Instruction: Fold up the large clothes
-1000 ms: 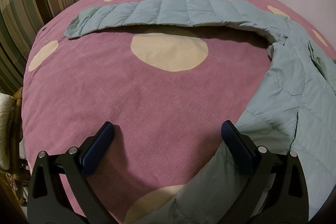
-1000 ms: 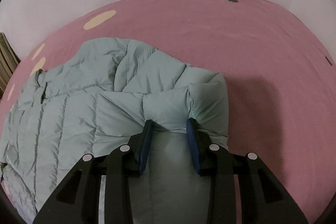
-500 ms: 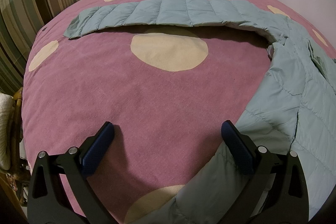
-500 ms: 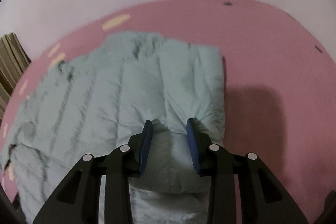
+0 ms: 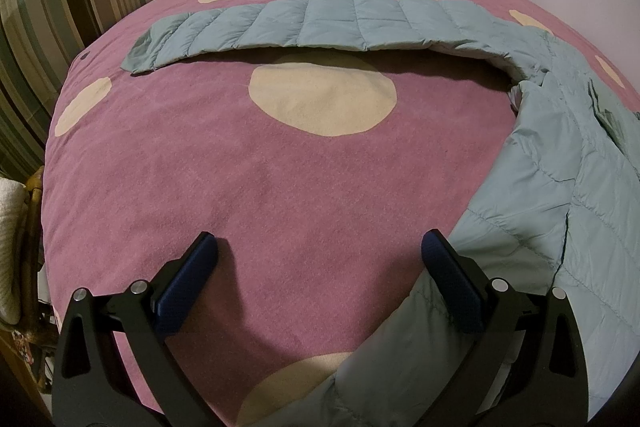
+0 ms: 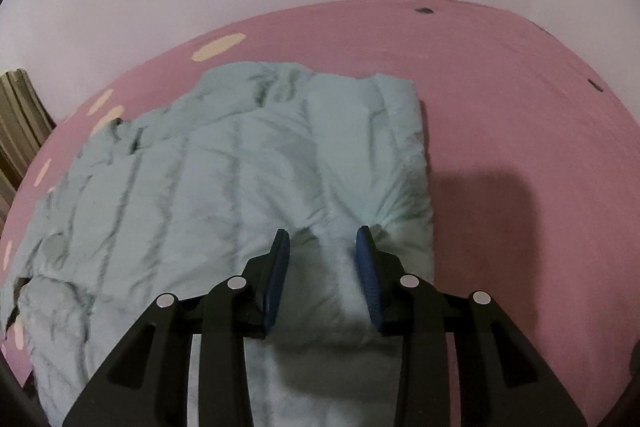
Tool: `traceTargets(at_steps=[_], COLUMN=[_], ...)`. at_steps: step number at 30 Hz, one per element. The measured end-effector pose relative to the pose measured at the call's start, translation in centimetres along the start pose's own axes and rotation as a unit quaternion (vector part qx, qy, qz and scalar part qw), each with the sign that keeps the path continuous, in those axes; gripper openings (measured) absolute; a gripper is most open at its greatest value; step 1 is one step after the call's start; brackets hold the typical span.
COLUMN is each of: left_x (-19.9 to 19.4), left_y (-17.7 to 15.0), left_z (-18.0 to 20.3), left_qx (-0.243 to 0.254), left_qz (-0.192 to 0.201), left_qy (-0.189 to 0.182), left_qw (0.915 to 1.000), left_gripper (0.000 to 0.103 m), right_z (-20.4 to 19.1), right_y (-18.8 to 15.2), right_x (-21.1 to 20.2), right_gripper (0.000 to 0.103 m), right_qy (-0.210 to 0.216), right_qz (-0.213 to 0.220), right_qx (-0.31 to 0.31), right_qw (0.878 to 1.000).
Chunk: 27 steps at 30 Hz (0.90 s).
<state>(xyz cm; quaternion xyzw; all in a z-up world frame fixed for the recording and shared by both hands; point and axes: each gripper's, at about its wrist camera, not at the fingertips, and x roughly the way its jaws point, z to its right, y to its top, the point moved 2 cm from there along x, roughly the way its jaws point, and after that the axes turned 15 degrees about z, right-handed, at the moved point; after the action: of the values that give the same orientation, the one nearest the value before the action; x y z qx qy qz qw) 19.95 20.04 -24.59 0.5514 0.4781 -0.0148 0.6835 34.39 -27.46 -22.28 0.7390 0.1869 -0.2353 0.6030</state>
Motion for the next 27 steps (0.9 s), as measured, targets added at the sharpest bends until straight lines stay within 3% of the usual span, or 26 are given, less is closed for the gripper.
traceTargets(at_steps=[6,11,19,27], left_x=[0.0,0.0,0.0,-0.1], left_y=[0.0,0.0,0.0,0.4], left_z=[0.0,0.0,0.0,-0.7], left_qx=[0.000,0.000,-0.001,-0.005], left_qz=[0.000,0.000,0.000,-0.002], left_qy=[0.000,0.000,-0.001,-0.023], left_qw=[1.0000,1.0000,1.0000,0.9997], left_gripper=[0.101,0.101,0.101,0.101], right_z=[-3.1,-4.1,-4.1,-4.5], right_y=[0.3,0.8,-1.2,-1.9], right_x=[-2.0,-0.5,2.1,2.8], right_gripper=[0.059,0.072,0.077,0.080], right_qy=[0.014,0.007,-0.009,-0.020], right_qz=[0.028,0.027,-0.007,-0.005], right_qx=[-0.029,-0.036,-0.039,-0.053], right_qw=[0.999,0.999,0.999,0.998])
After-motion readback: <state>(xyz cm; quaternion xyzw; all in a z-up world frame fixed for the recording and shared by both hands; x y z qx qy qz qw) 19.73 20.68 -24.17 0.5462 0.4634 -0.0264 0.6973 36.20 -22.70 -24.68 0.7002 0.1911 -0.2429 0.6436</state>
